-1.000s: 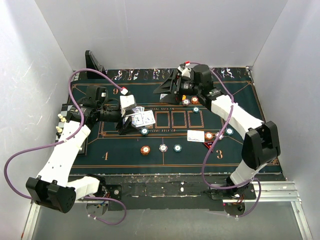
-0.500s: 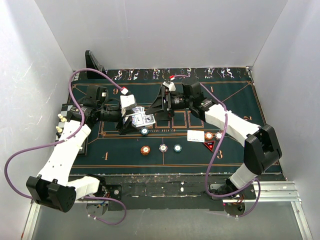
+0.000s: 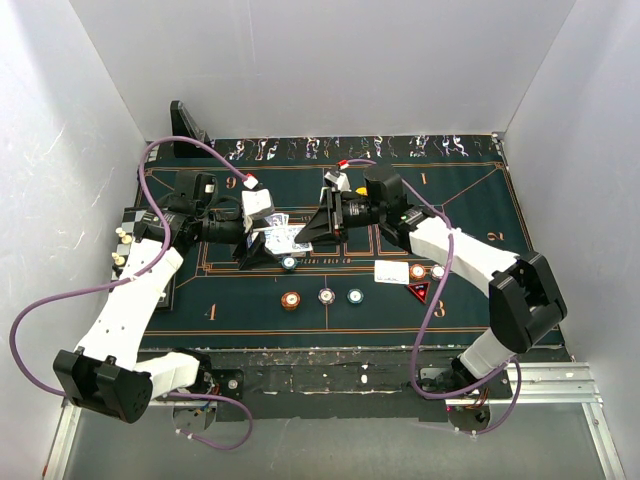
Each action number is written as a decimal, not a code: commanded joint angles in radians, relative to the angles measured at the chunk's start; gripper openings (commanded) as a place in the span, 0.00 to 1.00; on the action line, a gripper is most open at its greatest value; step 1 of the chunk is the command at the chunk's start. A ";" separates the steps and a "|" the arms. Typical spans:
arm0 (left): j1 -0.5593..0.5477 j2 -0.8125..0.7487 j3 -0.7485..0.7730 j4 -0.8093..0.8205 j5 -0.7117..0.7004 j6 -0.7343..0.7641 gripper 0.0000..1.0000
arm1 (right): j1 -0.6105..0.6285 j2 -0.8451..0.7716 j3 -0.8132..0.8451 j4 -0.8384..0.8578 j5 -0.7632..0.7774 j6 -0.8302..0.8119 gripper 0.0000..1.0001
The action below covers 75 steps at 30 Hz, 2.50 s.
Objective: Distribute texas hold em gaming equipment
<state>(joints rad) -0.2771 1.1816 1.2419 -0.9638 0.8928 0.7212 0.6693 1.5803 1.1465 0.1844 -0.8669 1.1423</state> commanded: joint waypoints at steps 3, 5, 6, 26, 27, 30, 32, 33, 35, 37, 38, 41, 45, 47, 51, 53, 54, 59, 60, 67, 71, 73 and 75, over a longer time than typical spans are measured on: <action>0.001 -0.017 0.039 0.025 0.031 0.006 0.00 | 0.003 -0.074 -0.004 0.018 -0.012 -0.015 0.37; -0.001 -0.019 0.039 0.027 0.034 0.004 0.00 | 0.003 -0.085 0.004 -0.006 -0.012 -0.024 0.38; 0.001 -0.019 0.039 0.025 0.034 0.004 0.00 | 0.001 -0.089 0.005 -0.020 -0.009 -0.030 0.38; 0.001 -0.022 0.053 0.017 0.046 0.004 0.00 | -0.040 -0.128 0.004 -0.161 0.020 -0.102 0.17; 0.001 -0.022 0.054 0.019 0.046 0.004 0.00 | -0.046 -0.134 0.002 -0.169 0.020 -0.105 0.17; 0.001 -0.022 0.054 0.019 0.049 0.004 0.00 | -0.066 -0.155 -0.007 -0.183 0.023 -0.118 0.19; 0.000 -0.020 0.054 0.020 0.049 0.003 0.00 | -0.079 -0.169 -0.014 -0.183 0.022 -0.121 0.20; 0.001 -0.022 0.054 0.022 0.051 0.003 0.00 | -0.085 -0.175 -0.019 -0.210 0.022 -0.121 0.21; 0.001 -0.020 0.054 0.022 0.051 0.003 0.00 | -0.094 -0.183 -0.025 -0.212 0.017 -0.124 0.21; 0.001 -0.020 0.054 0.022 0.054 0.001 0.00 | -0.100 -0.189 -0.027 -0.220 0.016 -0.125 0.21; 0.001 -0.020 0.054 0.020 0.052 0.001 0.00 | -0.103 -0.193 -0.028 -0.224 0.014 -0.128 0.21; 0.001 -0.020 0.056 0.022 0.052 0.001 0.00 | -0.114 -0.200 -0.028 -0.237 0.012 -0.134 0.22; 0.000 -0.019 0.059 0.023 0.052 0.001 0.00 | -0.134 -0.209 -0.033 -0.246 0.005 -0.136 0.17; 0.001 -0.016 0.057 0.023 0.054 0.000 0.00 | -0.143 -0.217 -0.034 -0.249 0.000 -0.136 0.12; 0.001 -0.014 0.059 0.023 0.051 0.000 0.00 | -0.171 -0.238 -0.042 -0.260 -0.007 -0.139 0.02; 0.001 -0.014 0.060 0.023 0.051 0.000 0.00 | -0.184 -0.250 -0.047 -0.260 -0.017 -0.135 0.01; 0.001 -0.014 0.060 0.023 0.049 0.000 0.00 | -0.194 -0.256 -0.050 -0.260 -0.021 -0.135 0.01; 0.000 -0.011 0.060 0.022 0.049 0.000 0.00 | -0.240 -0.278 -0.068 -0.249 -0.047 -0.115 0.01; 0.001 -0.011 0.060 0.022 0.049 0.000 0.00 | -0.250 -0.284 -0.071 -0.247 -0.052 -0.113 0.01; -0.001 -0.011 0.054 0.023 0.049 -0.002 0.00 | -0.321 -0.263 -0.080 -0.140 -0.086 -0.049 0.01; 0.001 -0.014 0.048 0.037 0.064 -0.026 0.00 | -0.339 -0.180 -0.028 -0.143 -0.069 -0.055 0.01; 0.001 -0.013 0.041 0.045 0.083 -0.048 0.00 | -0.344 -0.120 0.025 -0.216 -0.031 -0.104 0.01; 0.000 -0.013 0.041 0.039 0.098 -0.060 0.00 | -0.344 -0.050 0.080 -0.250 -0.006 -0.145 0.01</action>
<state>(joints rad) -0.2768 1.1820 1.2591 -0.9535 0.9188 0.6971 0.3325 1.4265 1.1145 -0.0223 -0.9112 1.0641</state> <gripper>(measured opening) 0.650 0.023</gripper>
